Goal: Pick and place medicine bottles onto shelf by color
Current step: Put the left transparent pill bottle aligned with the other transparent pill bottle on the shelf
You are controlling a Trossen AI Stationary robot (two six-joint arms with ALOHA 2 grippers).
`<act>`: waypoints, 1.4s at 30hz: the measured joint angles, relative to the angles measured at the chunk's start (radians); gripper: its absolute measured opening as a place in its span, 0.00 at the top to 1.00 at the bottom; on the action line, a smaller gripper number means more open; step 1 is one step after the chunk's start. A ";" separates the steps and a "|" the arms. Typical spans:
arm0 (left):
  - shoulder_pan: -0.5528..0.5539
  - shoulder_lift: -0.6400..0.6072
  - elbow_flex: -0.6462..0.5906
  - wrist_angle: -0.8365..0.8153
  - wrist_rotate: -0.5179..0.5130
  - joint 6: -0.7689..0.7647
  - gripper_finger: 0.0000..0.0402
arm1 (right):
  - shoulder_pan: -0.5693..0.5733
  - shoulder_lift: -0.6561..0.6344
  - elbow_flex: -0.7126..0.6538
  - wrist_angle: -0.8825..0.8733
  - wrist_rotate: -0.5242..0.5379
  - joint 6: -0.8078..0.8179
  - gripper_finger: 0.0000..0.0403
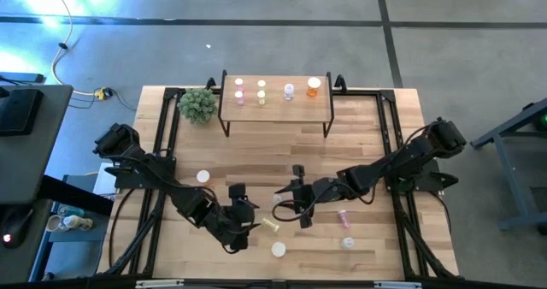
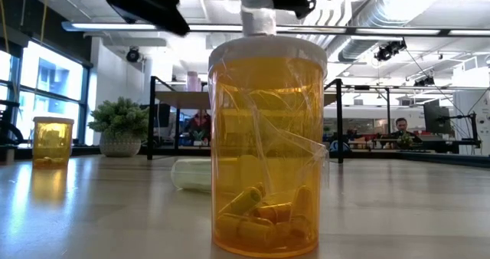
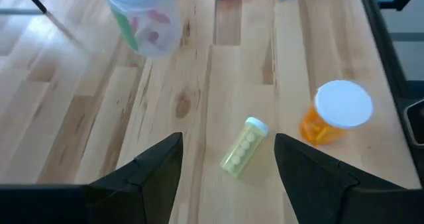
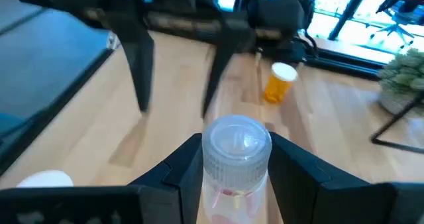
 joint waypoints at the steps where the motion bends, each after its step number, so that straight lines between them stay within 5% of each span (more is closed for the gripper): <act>1: -0.006 -0.006 0.000 -0.001 -0.005 0.000 0.43 | 0.000 -0.008 0.000 -0.006 0.003 0.000 0.66; 8: -0.049 -0.019 0.001 -0.032 -0.065 -0.007 0.43 | 0.020 -0.112 0.000 -0.148 0.034 0.028 0.66; 18: -0.056 -0.021 0.001 -0.037 -0.034 -0.008 0.43 | 0.105 -0.279 -0.048 -0.248 0.306 -0.052 0.66; 26: -0.077 -0.057 0.001 -0.049 -0.048 -0.017 0.43 | 0.026 -0.424 -0.089 -0.192 0.468 -0.207 0.66; 36: -0.110 -0.087 0.000 -0.049 -0.092 -0.018 0.43 | -0.291 -0.505 -0.088 0.314 0.429 -0.291 0.66; 42: -0.120 -0.087 0.000 -0.048 -0.093 -0.024 0.43 | -0.513 -0.491 -0.088 0.311 0.178 -0.067 0.66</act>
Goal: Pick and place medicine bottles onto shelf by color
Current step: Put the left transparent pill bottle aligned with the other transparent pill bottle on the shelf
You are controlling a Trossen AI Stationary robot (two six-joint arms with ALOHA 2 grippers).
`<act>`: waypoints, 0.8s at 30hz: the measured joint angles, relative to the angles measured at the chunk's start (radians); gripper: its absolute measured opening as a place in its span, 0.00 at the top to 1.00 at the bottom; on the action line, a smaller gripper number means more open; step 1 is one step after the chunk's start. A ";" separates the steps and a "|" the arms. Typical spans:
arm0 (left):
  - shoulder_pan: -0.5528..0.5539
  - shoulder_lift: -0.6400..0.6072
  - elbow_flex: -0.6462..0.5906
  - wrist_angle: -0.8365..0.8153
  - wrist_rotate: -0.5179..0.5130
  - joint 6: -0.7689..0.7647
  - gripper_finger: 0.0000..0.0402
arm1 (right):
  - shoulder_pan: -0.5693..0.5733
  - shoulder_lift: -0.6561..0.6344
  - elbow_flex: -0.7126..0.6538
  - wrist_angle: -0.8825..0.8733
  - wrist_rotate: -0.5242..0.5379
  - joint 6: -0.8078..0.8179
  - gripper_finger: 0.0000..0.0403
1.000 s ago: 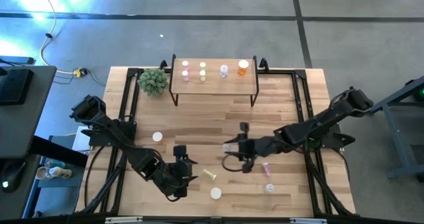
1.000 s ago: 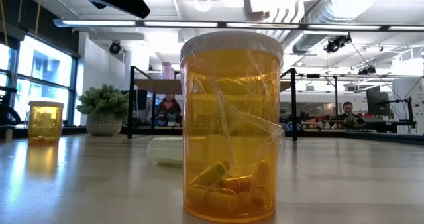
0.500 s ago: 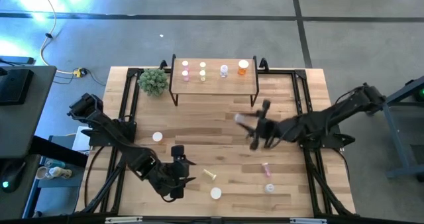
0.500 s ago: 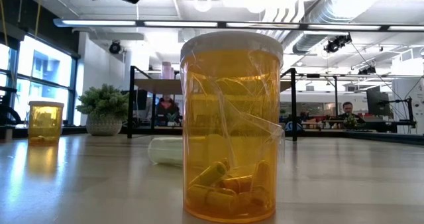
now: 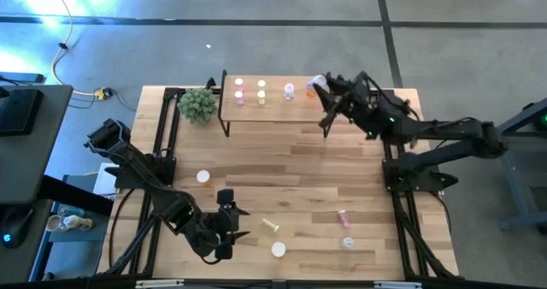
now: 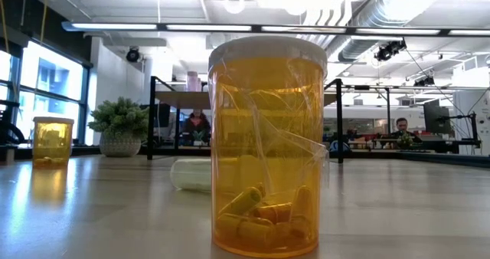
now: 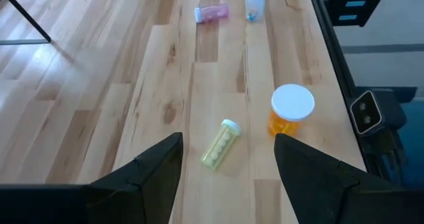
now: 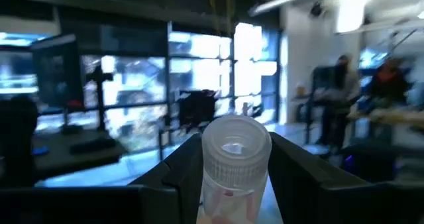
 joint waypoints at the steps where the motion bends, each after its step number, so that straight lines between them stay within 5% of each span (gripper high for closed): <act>1: 0.000 0.000 0.000 0.000 0.000 0.001 0.43 | -0.033 0.010 0.000 -0.023 -0.050 0.044 0.66; 10: 0.000 0.000 0.000 0.000 0.003 0.000 0.43 | -0.221 0.188 0.000 -0.159 -0.310 0.201 0.66; 24: 0.000 0.000 0.000 0.000 0.003 0.000 0.43 | -0.279 0.427 0.043 -0.153 -0.395 0.146 0.66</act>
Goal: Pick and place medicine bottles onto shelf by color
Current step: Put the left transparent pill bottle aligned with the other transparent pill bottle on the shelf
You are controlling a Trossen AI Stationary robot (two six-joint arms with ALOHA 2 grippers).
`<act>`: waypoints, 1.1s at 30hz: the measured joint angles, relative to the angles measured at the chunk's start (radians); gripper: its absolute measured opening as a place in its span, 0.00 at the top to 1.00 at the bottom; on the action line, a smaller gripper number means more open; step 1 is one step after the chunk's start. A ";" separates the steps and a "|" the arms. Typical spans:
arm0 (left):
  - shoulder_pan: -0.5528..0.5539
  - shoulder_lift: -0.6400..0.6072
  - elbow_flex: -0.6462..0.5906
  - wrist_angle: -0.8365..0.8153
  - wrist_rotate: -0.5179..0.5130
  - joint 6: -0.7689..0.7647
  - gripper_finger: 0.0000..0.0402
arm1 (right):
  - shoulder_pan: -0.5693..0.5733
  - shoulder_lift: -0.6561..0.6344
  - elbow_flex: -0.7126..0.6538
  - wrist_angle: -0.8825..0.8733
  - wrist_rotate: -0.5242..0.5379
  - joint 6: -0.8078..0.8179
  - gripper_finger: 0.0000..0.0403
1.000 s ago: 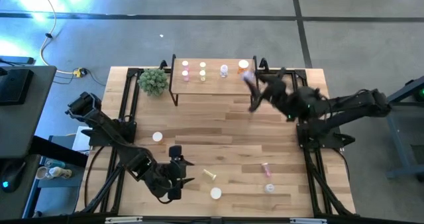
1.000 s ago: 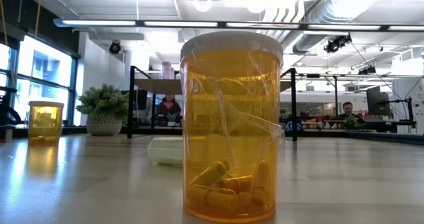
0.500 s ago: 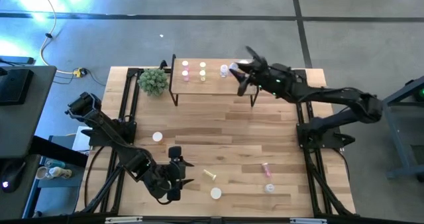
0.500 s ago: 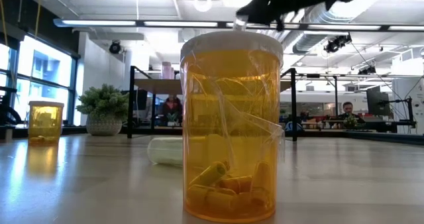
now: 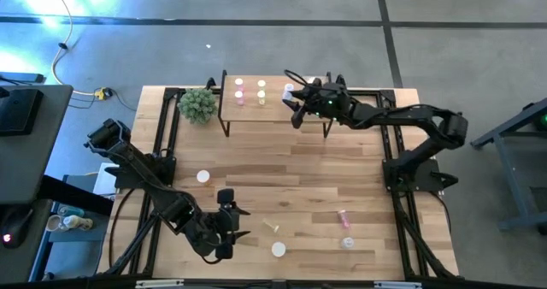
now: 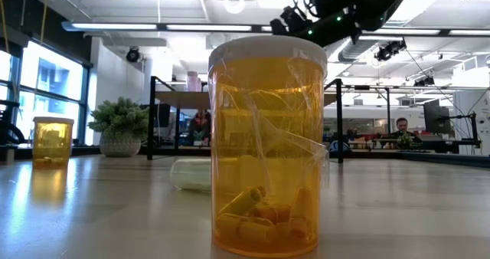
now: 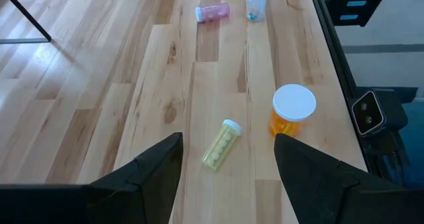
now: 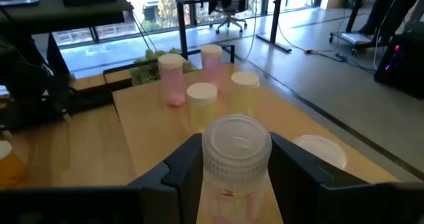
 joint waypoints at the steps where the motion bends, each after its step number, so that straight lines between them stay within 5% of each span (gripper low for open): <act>1: 0.000 0.000 0.000 0.000 0.000 0.000 0.43 | -0.003 0.012 0.009 -0.001 -0.002 0.000 0.66; 33: 0.000 0.000 0.000 -0.001 0.000 -0.001 0.43 | 0.025 0.073 0.035 -0.085 0.113 -0.018 0.66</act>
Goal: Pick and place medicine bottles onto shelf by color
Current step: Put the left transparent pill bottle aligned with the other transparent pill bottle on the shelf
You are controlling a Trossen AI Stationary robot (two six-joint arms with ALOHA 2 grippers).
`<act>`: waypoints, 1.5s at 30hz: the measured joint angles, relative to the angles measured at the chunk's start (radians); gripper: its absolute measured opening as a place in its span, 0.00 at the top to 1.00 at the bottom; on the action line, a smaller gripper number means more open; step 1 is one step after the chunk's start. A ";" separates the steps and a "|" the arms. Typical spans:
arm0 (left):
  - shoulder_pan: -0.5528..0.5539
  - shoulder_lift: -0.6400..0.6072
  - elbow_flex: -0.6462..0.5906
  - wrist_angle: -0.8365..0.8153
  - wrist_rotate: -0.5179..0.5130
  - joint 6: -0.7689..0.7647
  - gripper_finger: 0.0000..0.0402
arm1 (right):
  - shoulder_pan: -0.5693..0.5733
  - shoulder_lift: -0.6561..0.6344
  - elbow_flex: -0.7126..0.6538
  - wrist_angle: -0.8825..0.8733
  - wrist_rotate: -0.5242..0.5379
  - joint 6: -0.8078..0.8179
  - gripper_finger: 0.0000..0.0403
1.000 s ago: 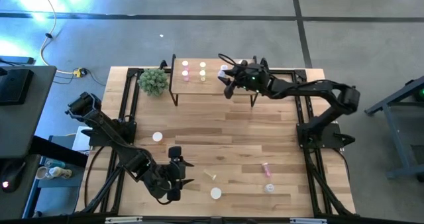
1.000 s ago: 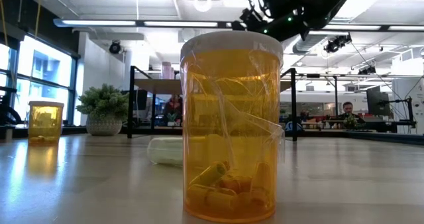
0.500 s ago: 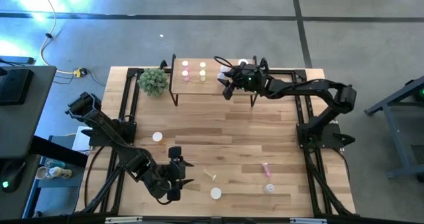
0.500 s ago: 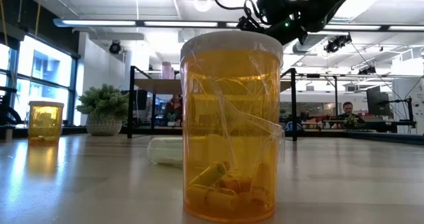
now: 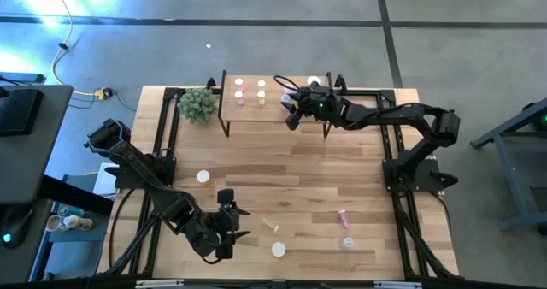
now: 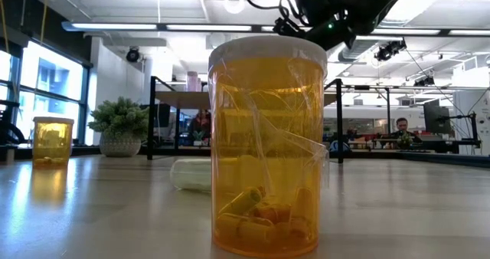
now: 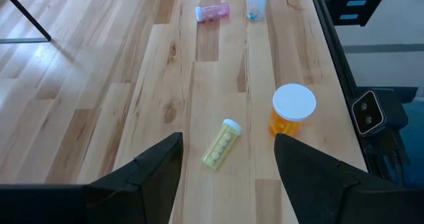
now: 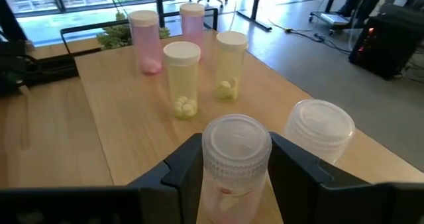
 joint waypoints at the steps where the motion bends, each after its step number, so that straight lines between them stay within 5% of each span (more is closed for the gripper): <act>1: 0.000 0.000 0.000 0.000 0.000 0.000 0.43 | 0.004 0.000 0.000 -0.003 0.014 0.000 0.66; 22: 0.000 0.001 0.000 0.000 0.000 0.000 0.43 | 0.055 -0.001 -0.001 -0.029 0.137 -0.005 0.65; 35: 0.000 0.001 0.000 0.000 0.000 0.000 0.43 | 0.061 0.005 -0.008 -0.070 0.144 -0.004 0.52; 45: 0.000 0.001 0.000 0.000 0.000 0.001 0.43 | 0.072 0.002 -0.007 -0.074 0.145 -0.001 0.50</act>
